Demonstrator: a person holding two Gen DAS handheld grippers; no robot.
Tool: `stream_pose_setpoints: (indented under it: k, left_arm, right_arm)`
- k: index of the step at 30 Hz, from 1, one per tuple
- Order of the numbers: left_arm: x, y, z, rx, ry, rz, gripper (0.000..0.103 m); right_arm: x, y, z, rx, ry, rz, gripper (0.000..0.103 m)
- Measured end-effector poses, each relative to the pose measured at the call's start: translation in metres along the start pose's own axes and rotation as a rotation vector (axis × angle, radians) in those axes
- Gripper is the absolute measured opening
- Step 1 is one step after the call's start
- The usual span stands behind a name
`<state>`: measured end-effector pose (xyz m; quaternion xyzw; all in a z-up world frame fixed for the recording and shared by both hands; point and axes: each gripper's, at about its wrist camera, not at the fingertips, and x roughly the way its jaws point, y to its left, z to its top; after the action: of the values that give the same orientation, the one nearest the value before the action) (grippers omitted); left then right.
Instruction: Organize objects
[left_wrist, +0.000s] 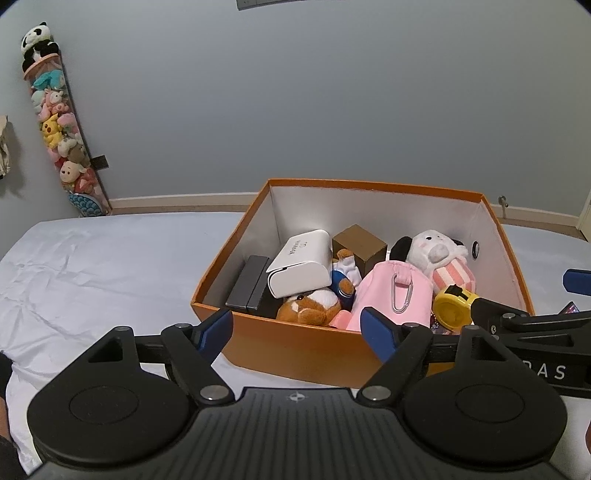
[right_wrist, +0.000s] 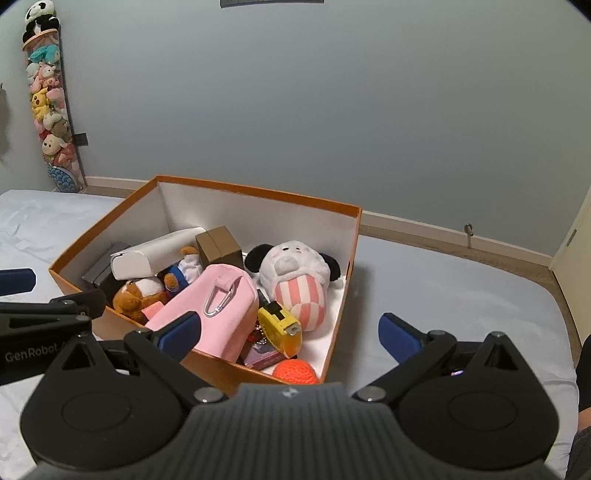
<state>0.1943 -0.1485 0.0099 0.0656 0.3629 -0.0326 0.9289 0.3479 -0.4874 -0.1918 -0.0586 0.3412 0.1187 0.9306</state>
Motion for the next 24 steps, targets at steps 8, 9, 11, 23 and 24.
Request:
stream_pose_setpoints:
  k: [8,9,11,23,24]
  left_arm:
    - [0.009,-0.003,0.000,0.006,0.013,0.005,0.092]
    - [0.010,-0.003,0.000,0.006,0.014,0.006,0.092]
    - [0.011,-0.003,0.000,0.008,0.016,0.007,0.092]
    - [0.015,-0.004,-0.003,0.012,0.037,0.014,0.089]
    - [0.014,-0.004,-0.003,0.011,0.036,0.014,0.089]
  right_arm:
    - [0.011,-0.001,-0.001,0.003,0.017,-0.003,0.102]
    - [0.012,-0.001,-0.001,0.003,0.018,-0.003,0.102]
    - [0.014,-0.001,-0.001,0.004,0.021,-0.002,0.102]
    - [0.019,0.001,-0.005,0.008,0.045,0.002,0.102]
    - [0.019,0.001,-0.005,0.008,0.044,0.002,0.102]
